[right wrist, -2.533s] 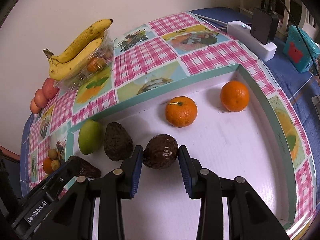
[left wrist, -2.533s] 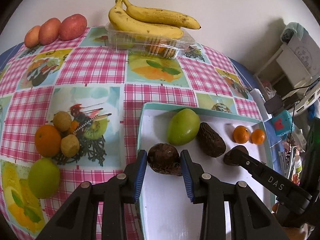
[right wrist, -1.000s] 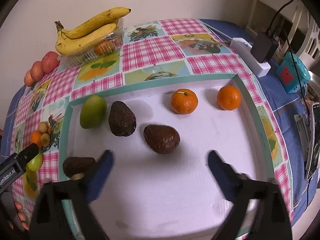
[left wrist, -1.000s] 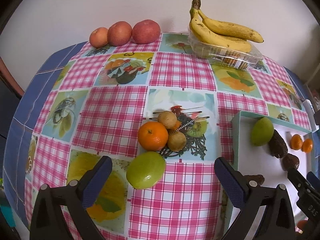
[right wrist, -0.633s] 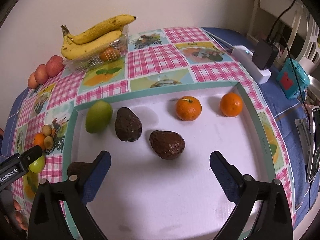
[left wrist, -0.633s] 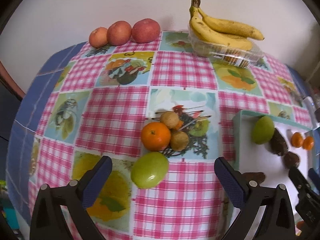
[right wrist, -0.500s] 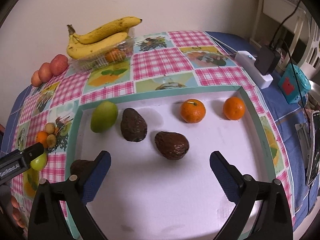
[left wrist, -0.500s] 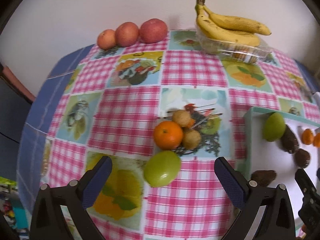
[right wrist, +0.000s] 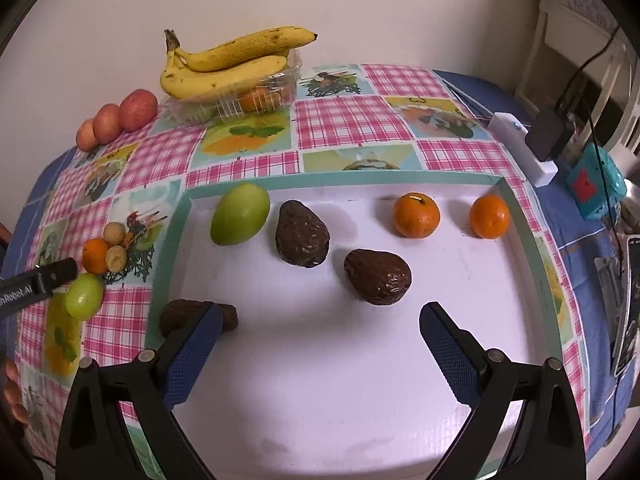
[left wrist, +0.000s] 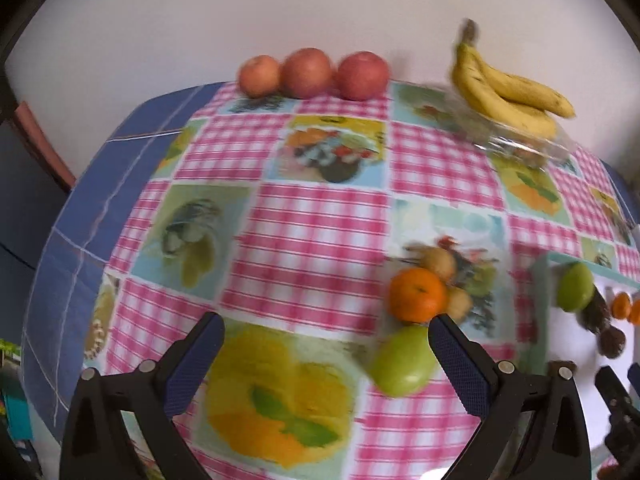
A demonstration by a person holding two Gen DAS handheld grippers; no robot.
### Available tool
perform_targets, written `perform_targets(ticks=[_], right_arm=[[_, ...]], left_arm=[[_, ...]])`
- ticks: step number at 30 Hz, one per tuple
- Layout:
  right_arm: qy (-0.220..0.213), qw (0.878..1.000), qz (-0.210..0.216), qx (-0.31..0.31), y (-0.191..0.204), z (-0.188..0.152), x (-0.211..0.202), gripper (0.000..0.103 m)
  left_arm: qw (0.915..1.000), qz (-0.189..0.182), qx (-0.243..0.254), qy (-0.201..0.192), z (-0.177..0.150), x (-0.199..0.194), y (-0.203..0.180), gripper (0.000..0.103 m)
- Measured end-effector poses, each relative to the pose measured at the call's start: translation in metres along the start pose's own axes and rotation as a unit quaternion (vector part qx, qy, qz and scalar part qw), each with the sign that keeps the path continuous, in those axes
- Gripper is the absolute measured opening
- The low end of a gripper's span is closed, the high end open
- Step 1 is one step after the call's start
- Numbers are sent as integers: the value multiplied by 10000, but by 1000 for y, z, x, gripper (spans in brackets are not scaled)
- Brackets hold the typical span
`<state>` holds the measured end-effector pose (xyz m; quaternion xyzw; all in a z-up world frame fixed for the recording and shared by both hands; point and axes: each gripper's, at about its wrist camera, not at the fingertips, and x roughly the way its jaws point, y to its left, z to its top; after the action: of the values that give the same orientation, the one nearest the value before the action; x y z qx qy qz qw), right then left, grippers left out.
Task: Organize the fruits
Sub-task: 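Move both grippers back toward the fruit cluster on the cloth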
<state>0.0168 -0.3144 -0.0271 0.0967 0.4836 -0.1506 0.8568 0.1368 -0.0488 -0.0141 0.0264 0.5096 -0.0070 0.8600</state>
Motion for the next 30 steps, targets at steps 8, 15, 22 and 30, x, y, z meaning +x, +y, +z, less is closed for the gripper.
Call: perform_targets(ticks=[8, 15, 22, 30], right_arm=[[26, 9997, 248, 26, 22, 8, -4, 99], [-71, 9981, 612, -88, 55, 29, -12, 99], [-205, 9949, 957, -229, 88, 42, -14, 97], [80, 9896, 1387, -371, 124, 49, 8, 73]], left_arm=[[9973, -337, -585, -279, 12, -7, 61, 103], [9935, -418, -971, -427, 15, -14, 105, 103], [9891, -582, -1299, -372, 20, -1, 128, 102], [9801, -935, -1748, -82, 19, 14, 136, 100]])
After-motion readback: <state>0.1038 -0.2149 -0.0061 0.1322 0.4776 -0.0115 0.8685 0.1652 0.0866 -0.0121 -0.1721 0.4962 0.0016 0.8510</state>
